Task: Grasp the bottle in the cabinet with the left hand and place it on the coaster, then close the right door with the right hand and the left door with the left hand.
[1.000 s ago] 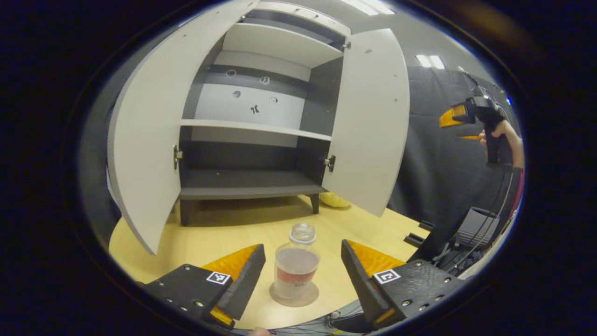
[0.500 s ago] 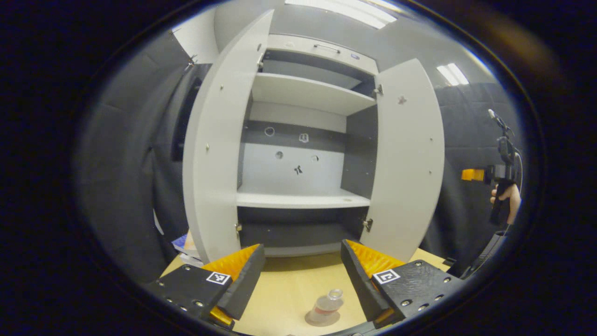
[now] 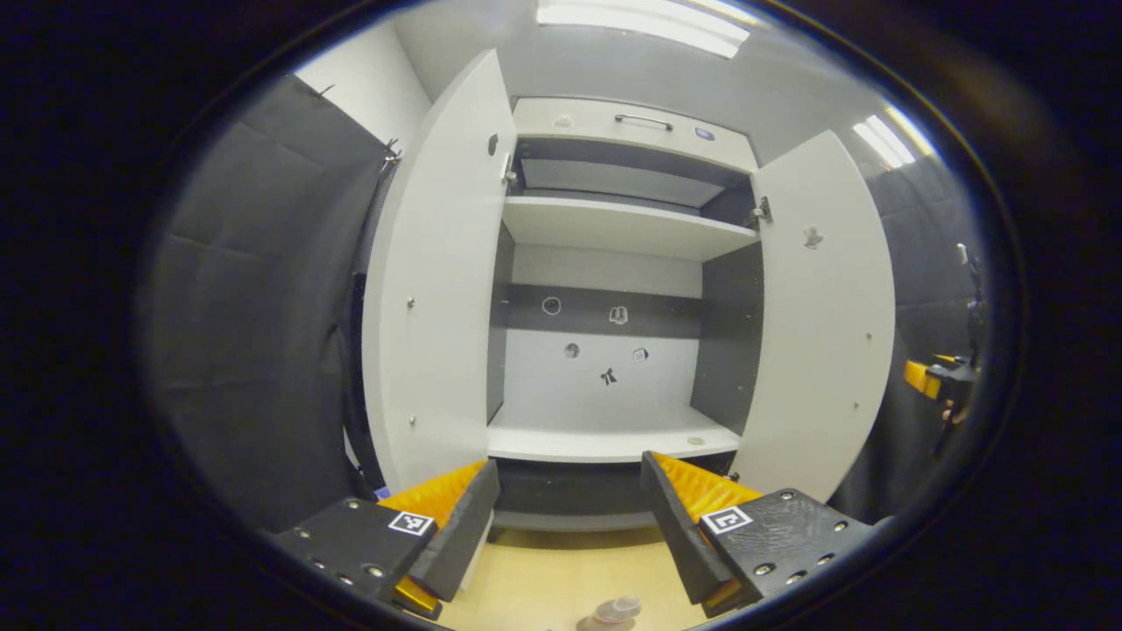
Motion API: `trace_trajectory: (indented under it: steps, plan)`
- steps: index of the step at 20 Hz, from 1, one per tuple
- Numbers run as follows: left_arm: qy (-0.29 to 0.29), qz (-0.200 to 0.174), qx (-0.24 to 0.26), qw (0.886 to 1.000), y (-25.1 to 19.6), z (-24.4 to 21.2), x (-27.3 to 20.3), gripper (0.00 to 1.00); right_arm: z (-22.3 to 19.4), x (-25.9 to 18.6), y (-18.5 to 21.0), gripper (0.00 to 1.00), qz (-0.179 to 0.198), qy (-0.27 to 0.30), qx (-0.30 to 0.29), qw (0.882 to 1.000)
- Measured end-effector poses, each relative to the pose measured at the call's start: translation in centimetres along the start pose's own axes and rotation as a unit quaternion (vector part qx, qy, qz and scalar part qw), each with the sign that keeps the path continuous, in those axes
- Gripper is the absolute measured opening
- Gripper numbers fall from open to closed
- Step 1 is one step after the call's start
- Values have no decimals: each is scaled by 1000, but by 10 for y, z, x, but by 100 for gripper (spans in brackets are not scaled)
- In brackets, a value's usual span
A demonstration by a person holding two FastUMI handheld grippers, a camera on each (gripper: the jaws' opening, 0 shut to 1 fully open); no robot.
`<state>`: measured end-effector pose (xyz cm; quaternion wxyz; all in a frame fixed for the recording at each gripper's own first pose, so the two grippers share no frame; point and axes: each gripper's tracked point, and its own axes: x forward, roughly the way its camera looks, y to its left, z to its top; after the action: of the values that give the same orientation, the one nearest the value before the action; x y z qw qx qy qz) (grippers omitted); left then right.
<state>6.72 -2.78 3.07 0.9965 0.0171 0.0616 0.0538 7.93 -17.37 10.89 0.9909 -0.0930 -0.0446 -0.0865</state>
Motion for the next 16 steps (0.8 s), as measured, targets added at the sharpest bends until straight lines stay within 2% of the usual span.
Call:
trace_trajectory:
  steps: [1,2,3,5,6,9,10,12,13,14,15,16]
  plan:
    - [4,9,-1,1000,0,3,1,89,0,7,-1,93,14,5,5,1000]
    - [5,20,4,1000,2,7,1,89,1,13,-1,98,29,11,15,999]
    - [7,26,11,1000,2,9,0,89,4,19,0,99,42,17,29,999]
    - [5,38,22,999,2,13,-2,100,12,31,0,99,71,23,55,996]
    - [6,48,24,999,4,12,-3,94,14,37,2,99,85,27,64,994]
    - [14,71,19,997,1,7,-13,94,22,49,9,98,127,38,88,987]
    - [16,78,15,997,-2,4,-18,97,26,54,12,97,142,36,92,985]
    - [18,91,13,996,-10,2,-24,94,25,61,21,97,173,38,89,980]
    - [18,99,15,995,-14,2,-29,96,23,62,28,97,189,39,82,978]
    - [17,107,18,994,-18,3,-33,98,22,62,32,92,203,40,76,975]
    - [14,114,22,993,-21,4,-39,94,20,61,38,92,218,42,73,972]
    - [10,122,24,992,-24,5,-44,97,17,58,44,92,233,43,71,969]
